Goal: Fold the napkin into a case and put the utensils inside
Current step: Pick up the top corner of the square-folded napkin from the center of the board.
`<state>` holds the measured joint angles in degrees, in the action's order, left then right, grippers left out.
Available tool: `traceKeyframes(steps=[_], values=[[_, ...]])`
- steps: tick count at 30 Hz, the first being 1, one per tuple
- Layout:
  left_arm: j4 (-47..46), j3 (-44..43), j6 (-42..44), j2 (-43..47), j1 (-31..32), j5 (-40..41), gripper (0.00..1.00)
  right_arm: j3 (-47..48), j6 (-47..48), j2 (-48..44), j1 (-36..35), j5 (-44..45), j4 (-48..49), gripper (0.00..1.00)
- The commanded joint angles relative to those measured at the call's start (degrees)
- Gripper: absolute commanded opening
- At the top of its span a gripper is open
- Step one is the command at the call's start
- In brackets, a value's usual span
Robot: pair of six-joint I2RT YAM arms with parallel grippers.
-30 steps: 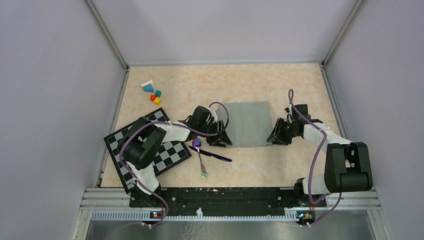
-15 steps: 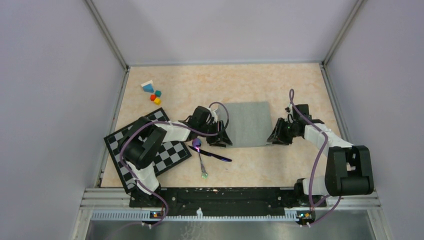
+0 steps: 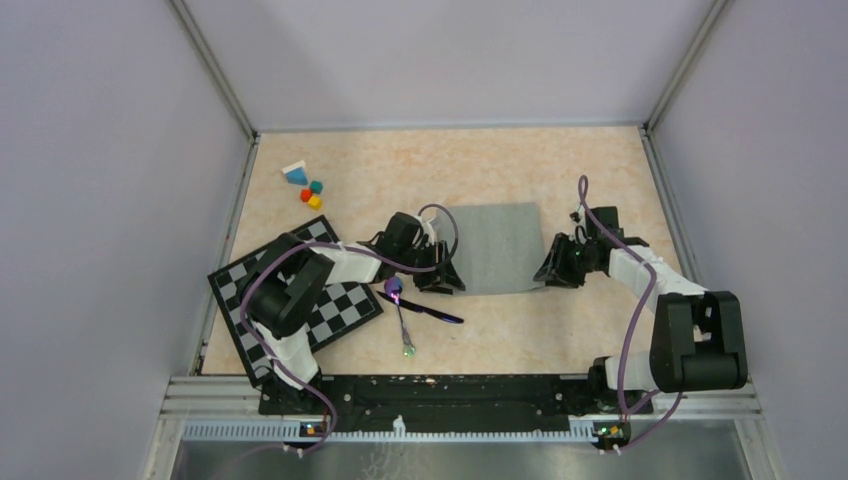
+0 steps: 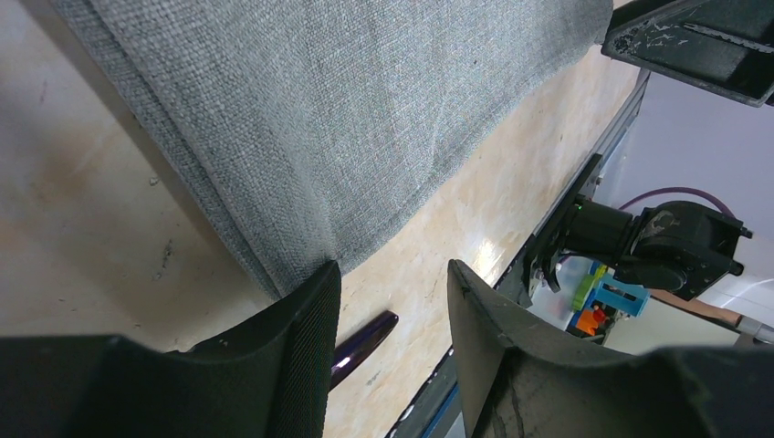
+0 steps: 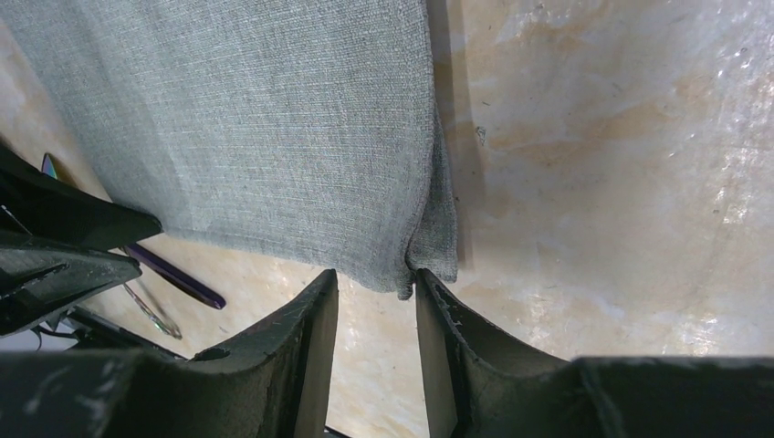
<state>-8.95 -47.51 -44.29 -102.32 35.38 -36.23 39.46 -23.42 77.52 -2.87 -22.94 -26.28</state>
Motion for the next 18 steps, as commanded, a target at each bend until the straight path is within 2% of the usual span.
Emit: traceKeyframes(steps=[1,10,18], values=[[-1.13,1.17,0.52,-1.77,0.51,1.46,0.53,1.7,1.18,-0.03,-0.25,0.07,2.63,0.37],[-1.24,1.26,0.28,-2.08,0.58,1.49,0.53,2.54,2.56,0.68,-0.29,0.58,2.92,0.4],[-1.18,1.06,0.25,-2.25,0.58,1.6,0.53,1.05,1.46,-1.78,-0.54,-2.89,2.82,0.32]])
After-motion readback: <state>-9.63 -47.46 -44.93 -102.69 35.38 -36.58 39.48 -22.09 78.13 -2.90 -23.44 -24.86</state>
